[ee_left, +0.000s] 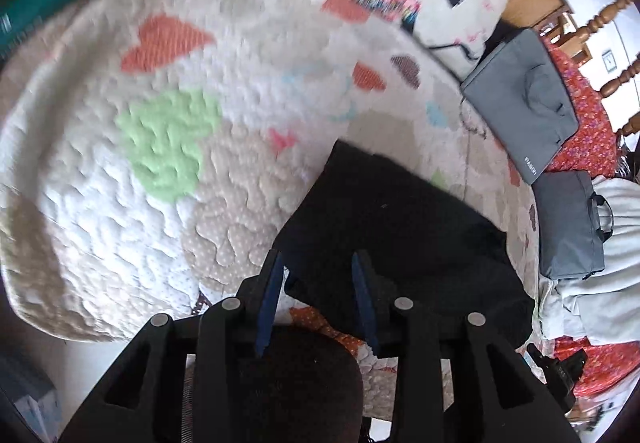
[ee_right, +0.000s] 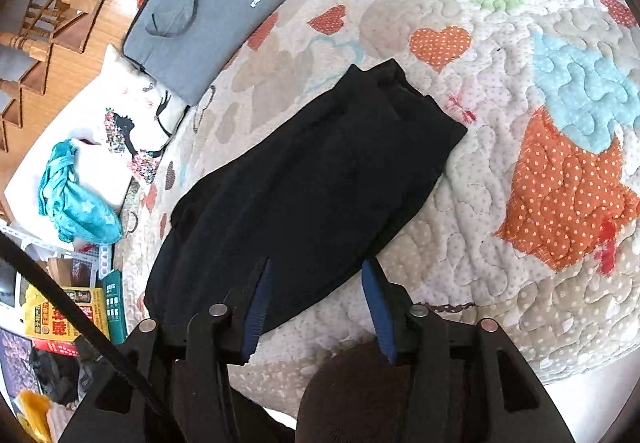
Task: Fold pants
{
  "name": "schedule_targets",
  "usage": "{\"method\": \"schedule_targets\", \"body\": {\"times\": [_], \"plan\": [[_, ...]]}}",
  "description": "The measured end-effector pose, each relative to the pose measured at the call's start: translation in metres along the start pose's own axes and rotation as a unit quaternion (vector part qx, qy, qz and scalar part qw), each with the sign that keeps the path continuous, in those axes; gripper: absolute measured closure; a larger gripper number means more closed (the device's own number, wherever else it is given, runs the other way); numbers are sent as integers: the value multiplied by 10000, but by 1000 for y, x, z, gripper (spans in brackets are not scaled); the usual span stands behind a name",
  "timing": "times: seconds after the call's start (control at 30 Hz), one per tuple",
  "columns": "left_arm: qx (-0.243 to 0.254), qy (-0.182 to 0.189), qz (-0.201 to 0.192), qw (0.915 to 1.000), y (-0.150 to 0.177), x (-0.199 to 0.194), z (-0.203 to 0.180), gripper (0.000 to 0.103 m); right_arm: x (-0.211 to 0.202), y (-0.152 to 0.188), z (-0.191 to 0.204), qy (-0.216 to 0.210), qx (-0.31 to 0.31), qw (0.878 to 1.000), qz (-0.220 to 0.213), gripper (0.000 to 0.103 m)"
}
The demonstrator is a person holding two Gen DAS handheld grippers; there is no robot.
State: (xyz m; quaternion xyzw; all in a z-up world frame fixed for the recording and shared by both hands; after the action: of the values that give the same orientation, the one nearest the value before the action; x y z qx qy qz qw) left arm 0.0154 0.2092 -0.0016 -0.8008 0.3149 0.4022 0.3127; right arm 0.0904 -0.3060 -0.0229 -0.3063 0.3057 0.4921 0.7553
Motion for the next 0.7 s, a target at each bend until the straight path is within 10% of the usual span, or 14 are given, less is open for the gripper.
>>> {"method": "schedule_targets", "body": {"times": [0.2, 0.27, 0.7], "plan": [[315, 58, -26, 9995, 10, -4, -22, 65, 30, -3, -8, 392, 230, 9989, 102, 56], [366, 45, 70, 9993, 15, 4, -30, 65, 32, -3, -5, 462, 168, 9987, 111, 91], [1567, 85, 583, 9859, 53, 62, -117, 65, -28, -10, -11, 1423, -142, 9879, -594, 91]]}}
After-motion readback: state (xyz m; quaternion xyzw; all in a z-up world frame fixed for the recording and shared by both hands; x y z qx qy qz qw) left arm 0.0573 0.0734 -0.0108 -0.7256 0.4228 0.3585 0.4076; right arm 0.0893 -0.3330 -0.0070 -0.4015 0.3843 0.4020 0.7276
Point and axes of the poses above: each gripper's, at about its wrist camera, not at the fingertips, and x roughly the way its jaws point, z to its left, y to its underside, the point moved 10 cm from there along x, roughly the way its jaws point, and after that the axes turned 8 degrees about z, right-handed, at the moved point
